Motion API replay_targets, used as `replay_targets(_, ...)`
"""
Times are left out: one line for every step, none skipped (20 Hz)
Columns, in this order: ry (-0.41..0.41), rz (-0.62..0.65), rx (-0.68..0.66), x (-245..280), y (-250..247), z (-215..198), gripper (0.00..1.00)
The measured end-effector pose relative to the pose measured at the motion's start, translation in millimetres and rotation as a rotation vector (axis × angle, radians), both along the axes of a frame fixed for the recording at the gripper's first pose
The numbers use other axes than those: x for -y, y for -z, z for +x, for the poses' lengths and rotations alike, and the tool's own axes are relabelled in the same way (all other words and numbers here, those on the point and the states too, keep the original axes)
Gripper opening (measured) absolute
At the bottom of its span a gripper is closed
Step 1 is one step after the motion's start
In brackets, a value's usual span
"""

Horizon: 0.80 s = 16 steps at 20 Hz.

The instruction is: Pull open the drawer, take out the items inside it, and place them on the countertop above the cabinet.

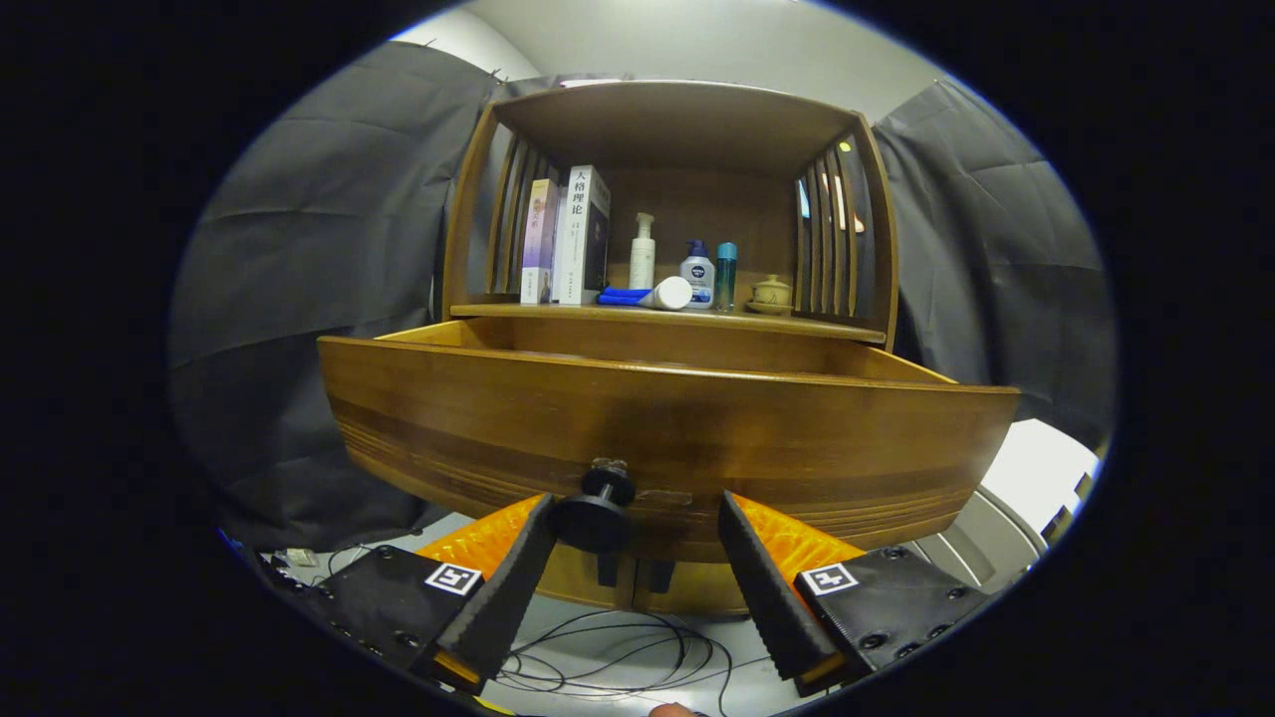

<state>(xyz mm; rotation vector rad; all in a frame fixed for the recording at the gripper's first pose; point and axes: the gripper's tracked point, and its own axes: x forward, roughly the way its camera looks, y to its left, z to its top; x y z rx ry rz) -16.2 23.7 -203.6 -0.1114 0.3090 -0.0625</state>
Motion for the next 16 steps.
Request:
replay_targets(0.006,0.001,0.002,1,0,3,1.00)
replay_targets(0.017,0.005,-0.001,2,1,4,1.00)
replay_targets(0.029,0.006,0.005,2,-1,5,1.00)
replay_targets(0.040,0.004,0.010,1,0,5,1.00)
replay_targets(0.048,-0.003,0.015,2,0,6,1.00)
replay_targets(0.055,-0.007,0.018,2,0,6,1.00)
replay_targets(0.064,-0.008,0.021,4,0,8,1.00)
replay_targets(0.075,-0.007,0.020,6,0,11,1.00)
replay_targets(0.089,0.000,0.015,11,-1,17,1.00)
replay_targets(0.099,0.011,0.005,15,0,22,0.99)
replay_targets(0.090,0.035,-0.001,12,-1,27,0.99)
replay_targets(0.089,0.043,0.000,10,-1,31,0.98)
replay_targets(0.084,0.030,-0.003,12,1,33,0.98)
replay_targets(0.086,0.016,0.003,14,0,36,0.98)
replay_targets(0.087,0.010,0.014,13,-1,39,0.98)
replay_targets(0.089,0.011,0.014,11,0,41,0.98)
